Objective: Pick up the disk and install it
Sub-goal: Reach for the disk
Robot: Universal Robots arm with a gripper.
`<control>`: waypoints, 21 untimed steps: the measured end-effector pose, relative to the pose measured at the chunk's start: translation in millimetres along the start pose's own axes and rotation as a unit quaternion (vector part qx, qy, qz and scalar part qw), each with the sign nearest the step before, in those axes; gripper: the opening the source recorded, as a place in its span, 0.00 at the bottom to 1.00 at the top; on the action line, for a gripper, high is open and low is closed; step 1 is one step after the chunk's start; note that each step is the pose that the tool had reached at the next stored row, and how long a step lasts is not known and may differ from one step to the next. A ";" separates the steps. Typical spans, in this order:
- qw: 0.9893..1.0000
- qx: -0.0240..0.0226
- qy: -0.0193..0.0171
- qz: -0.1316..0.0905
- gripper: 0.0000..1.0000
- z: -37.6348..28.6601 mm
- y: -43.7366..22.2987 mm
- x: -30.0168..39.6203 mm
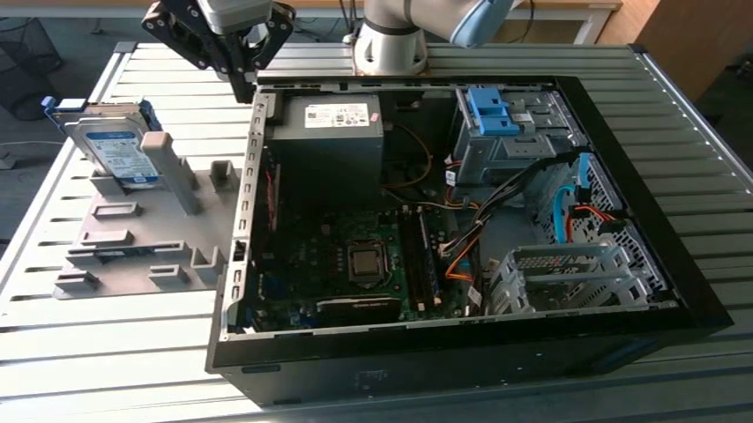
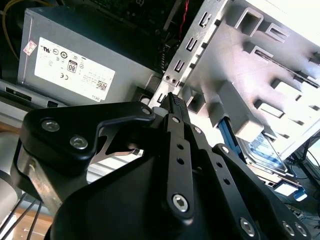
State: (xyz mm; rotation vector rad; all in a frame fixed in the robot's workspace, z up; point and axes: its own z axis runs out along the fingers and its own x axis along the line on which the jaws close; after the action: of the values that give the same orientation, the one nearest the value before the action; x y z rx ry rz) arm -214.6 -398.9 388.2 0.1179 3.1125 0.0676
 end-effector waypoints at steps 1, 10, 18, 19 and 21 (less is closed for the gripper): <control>1.000 0.000 0.000 0.000 0.11 0.0 -0.1 0.8; 1.000 0.000 0.000 0.000 0.11 0.4 -0.4 4.8; 1.000 0.000 0.000 0.000 0.11 0.6 -0.5 6.4; 1.000 0.000 0.000 0.000 0.11 0.7 -0.5 6.7; 1.000 0.000 0.000 0.000 0.11 0.7 -0.6 7.1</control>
State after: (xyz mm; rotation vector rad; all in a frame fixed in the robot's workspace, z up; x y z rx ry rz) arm -221.7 -398.9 387.3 0.1180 3.1126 0.0677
